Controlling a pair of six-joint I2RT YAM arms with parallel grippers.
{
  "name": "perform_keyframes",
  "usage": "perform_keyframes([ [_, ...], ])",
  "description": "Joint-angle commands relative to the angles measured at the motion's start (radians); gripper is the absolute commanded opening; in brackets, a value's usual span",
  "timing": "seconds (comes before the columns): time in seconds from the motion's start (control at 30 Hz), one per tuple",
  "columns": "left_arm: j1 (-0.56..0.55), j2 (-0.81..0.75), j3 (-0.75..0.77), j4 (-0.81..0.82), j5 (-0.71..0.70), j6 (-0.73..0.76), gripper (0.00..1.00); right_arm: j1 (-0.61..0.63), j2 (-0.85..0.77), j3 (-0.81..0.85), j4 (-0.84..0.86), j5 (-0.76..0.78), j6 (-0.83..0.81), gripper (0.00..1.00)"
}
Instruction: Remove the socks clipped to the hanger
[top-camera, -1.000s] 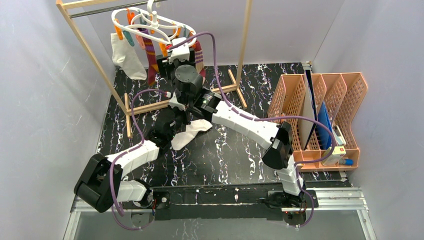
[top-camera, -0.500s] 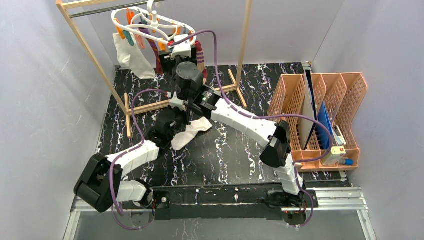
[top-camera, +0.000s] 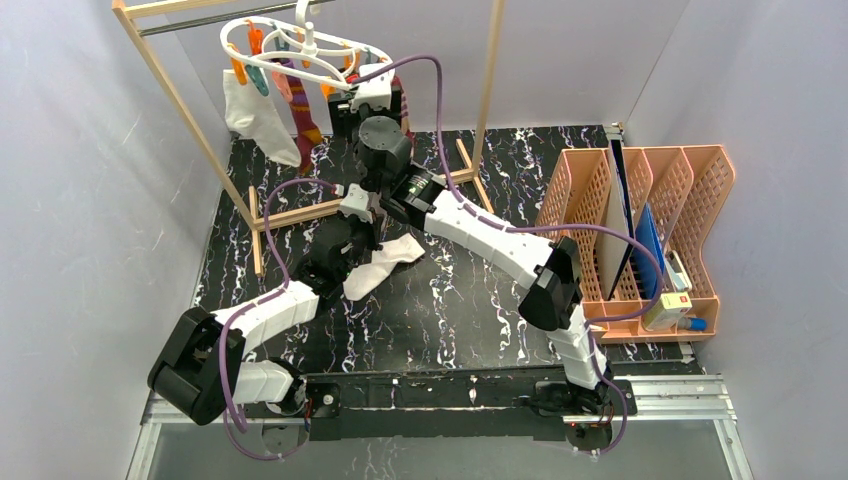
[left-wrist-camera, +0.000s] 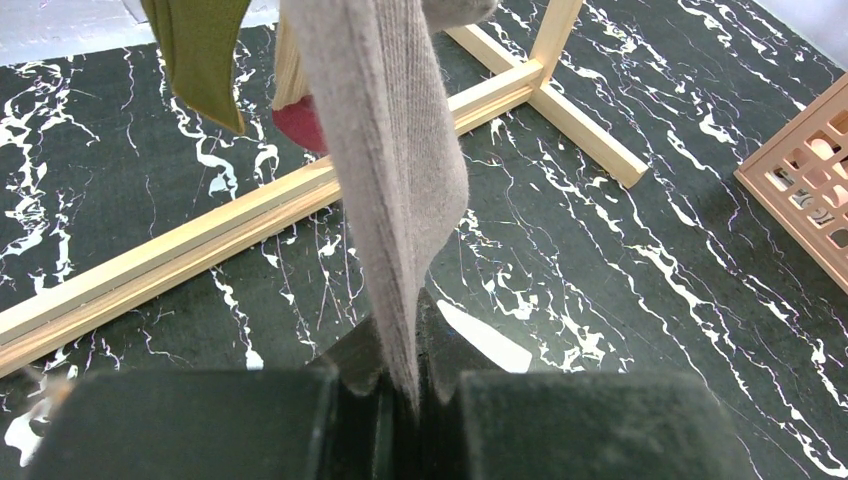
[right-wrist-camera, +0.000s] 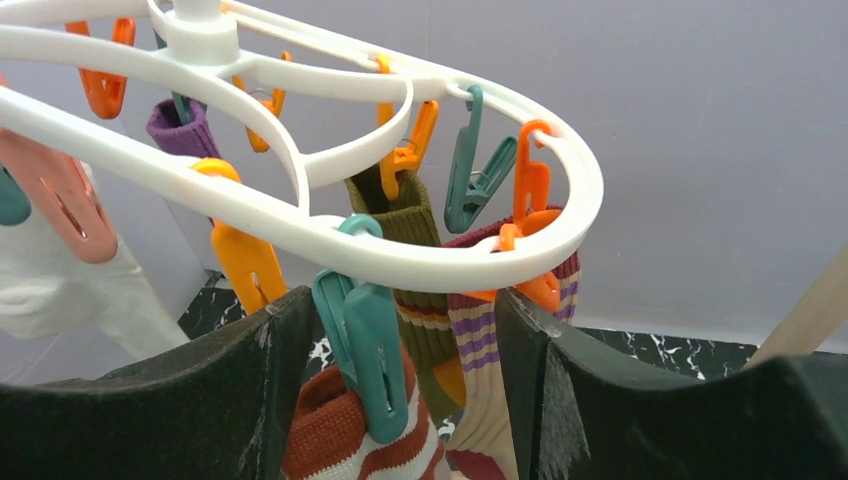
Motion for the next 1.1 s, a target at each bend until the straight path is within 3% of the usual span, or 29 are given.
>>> perform_keyframes([
  [0.0, -0.008, -0.022, 0.012, -0.012, -0.013, 0.009, 0.00, -0.001, 0.009, 0.036, 0.014, -0.001, 0.033, 0.73],
  [1.07, -0.017, -0.012, 0.014, -0.024, -0.013, 0.021, 0.00, -0.050, 0.098, 0.139, -0.018, -0.041, 0.027, 0.73],
])
